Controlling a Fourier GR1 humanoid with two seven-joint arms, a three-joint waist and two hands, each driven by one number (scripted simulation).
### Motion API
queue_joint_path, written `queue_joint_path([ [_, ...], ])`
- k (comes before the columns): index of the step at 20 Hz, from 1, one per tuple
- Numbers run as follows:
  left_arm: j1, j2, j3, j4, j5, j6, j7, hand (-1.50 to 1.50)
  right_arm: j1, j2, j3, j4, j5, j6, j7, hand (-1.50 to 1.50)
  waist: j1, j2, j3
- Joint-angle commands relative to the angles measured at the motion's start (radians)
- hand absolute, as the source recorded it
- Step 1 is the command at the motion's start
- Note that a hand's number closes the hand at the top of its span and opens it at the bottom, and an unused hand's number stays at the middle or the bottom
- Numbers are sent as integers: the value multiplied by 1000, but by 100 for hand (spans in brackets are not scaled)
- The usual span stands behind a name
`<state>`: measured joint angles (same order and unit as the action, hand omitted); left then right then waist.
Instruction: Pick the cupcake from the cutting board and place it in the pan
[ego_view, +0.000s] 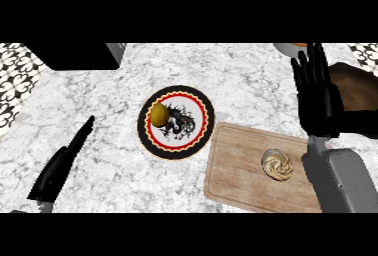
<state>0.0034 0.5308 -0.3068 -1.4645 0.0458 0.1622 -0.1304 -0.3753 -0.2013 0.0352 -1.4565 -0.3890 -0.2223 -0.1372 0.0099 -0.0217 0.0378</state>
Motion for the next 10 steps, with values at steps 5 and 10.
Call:
queue_joint_path([
  [5, -109, -88, 177, -24, 145, 78, 59, 0, 257, -107, 110, 91, 60, 243, -68, 150, -22, 26, -37],
  [10, -124, -132, 203, -18, 189, 116, 121, 0, 416, -221, 34, 34, 308, -36, -225, -150, -87, 12, -40],
])
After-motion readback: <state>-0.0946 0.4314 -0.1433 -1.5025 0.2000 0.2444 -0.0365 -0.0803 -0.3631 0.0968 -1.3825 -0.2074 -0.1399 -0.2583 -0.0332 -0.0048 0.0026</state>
